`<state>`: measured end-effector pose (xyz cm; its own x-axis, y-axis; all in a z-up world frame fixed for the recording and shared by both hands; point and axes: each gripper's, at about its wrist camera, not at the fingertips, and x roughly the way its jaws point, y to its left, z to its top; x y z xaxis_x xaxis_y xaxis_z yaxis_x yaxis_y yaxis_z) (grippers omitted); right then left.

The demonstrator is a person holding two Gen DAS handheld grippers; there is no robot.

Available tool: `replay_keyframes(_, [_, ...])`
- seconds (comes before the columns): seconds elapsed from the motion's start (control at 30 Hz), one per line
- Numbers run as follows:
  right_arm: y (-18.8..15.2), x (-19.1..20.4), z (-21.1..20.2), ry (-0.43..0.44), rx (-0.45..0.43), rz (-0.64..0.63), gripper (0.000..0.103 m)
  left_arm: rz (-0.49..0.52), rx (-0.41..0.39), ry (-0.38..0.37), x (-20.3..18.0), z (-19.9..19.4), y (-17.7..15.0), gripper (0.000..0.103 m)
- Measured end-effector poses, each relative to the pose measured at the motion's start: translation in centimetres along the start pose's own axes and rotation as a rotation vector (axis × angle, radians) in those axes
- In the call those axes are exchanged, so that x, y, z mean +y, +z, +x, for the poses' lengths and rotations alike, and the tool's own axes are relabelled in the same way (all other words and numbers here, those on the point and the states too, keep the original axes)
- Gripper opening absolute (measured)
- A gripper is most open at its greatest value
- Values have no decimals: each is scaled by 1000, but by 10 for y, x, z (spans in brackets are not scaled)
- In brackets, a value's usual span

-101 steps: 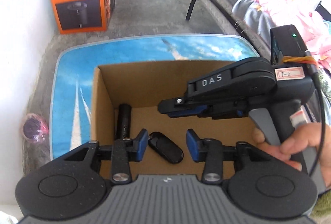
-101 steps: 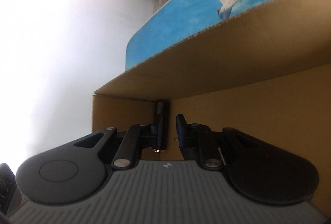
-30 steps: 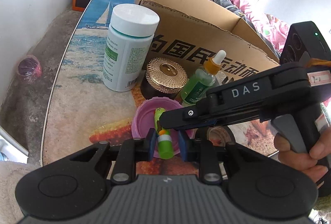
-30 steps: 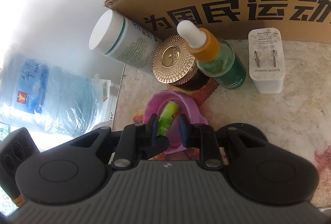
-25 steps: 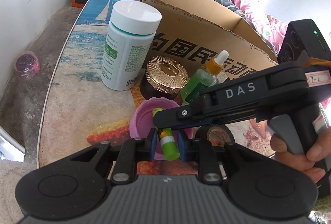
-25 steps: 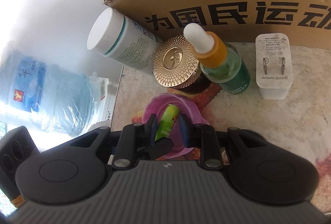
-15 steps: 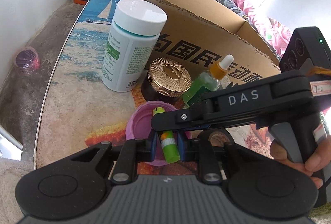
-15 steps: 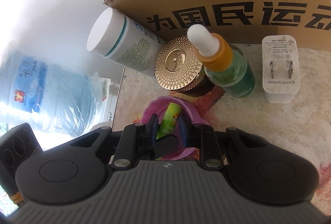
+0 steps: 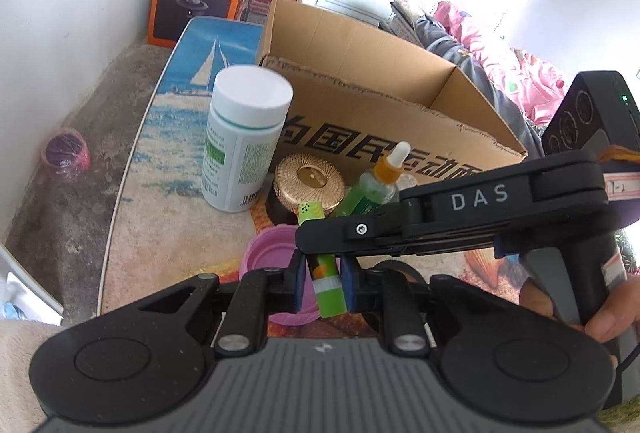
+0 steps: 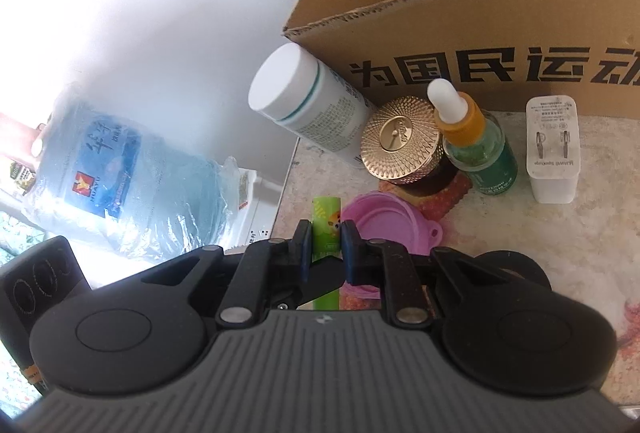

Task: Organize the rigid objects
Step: 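Carry the glue stick into the box and open the right tool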

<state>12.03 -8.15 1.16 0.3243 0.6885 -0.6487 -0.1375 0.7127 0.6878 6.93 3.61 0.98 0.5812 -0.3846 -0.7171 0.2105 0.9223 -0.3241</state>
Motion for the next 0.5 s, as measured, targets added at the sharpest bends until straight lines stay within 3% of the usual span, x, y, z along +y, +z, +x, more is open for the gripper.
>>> replay_keyframes(0.27, [12,21,-36,58,-89,-58,15,64,-76,32,-23,-31,22,19])
replay_keyframes(0.5, [55,40,-73,86,-192,-104,15,128,-128,16,-43,-43,76,19])
